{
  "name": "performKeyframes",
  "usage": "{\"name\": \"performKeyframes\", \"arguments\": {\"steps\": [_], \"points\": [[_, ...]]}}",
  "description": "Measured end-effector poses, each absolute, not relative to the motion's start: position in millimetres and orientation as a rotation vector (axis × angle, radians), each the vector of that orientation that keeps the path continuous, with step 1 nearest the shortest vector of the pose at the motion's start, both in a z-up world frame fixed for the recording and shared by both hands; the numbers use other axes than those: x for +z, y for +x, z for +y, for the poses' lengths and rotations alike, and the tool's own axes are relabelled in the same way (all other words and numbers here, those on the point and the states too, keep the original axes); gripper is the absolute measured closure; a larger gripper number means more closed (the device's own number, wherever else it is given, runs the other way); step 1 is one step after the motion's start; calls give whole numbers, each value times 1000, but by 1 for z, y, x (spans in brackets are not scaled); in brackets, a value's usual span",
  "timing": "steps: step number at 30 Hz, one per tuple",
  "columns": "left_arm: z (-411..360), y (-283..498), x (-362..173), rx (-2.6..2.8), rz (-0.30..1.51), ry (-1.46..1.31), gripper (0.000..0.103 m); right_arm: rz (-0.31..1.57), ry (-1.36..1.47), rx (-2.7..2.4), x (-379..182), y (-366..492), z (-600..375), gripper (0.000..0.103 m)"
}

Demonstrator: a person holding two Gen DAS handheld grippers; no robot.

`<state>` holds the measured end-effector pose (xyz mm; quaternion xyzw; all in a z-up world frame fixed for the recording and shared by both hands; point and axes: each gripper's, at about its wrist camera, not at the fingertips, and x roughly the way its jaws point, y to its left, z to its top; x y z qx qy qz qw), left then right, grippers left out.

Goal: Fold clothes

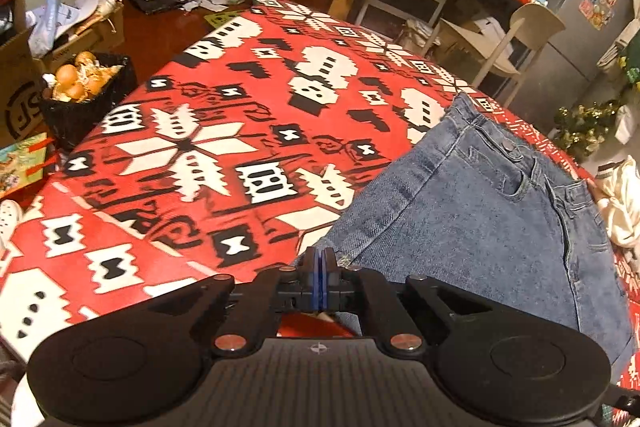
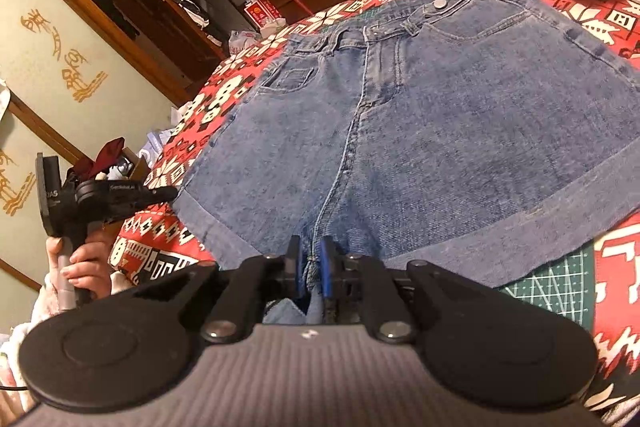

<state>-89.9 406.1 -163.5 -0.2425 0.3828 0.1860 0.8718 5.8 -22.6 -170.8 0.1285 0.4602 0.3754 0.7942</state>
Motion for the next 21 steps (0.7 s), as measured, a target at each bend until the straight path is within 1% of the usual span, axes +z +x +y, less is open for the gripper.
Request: {"name": "performKeyframes", "arguments": {"steps": [1,2,3,4,5,6,8,10,11,12,14,15,16,18,21], "points": [[405,-90,-161,383,796,-499,96,980,271,801,-168,6,-25,86],[400,-90,-155,370,791,-477,91,971,265,795,-165,6,-27,80],[394,-90,-148,356,786,-456,86,960,258,790,-162,7,-29,77],[389,-91,-142,343,781,-435,73,949,248,785,-159,8,-32,77],[382,-88,-137,330,778,-414,59,939,233,780,-155,10,-35,74],[375,-85,-132,316,775,-394,55,929,214,775,-151,12,-37,68],[360,-79,-122,289,770,-353,45,903,153,767,-141,19,-38,61],[346,-73,-112,262,764,-312,40,874,94,764,-131,28,-38,52],[339,-67,-110,245,763,-299,37,859,72,760,-126,34,-38,42],[333,-60,-108,229,762,-287,35,844,59,753,-123,39,-38,27],[321,-44,-108,222,783,-267,24,810,33,728,-116,53,-36,10],[316,-35,-110,219,786,-253,20,801,21,723,-115,61,-33,8],[311,-25,-112,216,790,-238,13,797,11,723,-114,71,-30,8],[299,-4,-115,220,785,-201,12,801,6,718,-115,92,-24,1],[287,29,-120,238,774,-149,12,811,-28,689,-118,126,-10,1]]}}
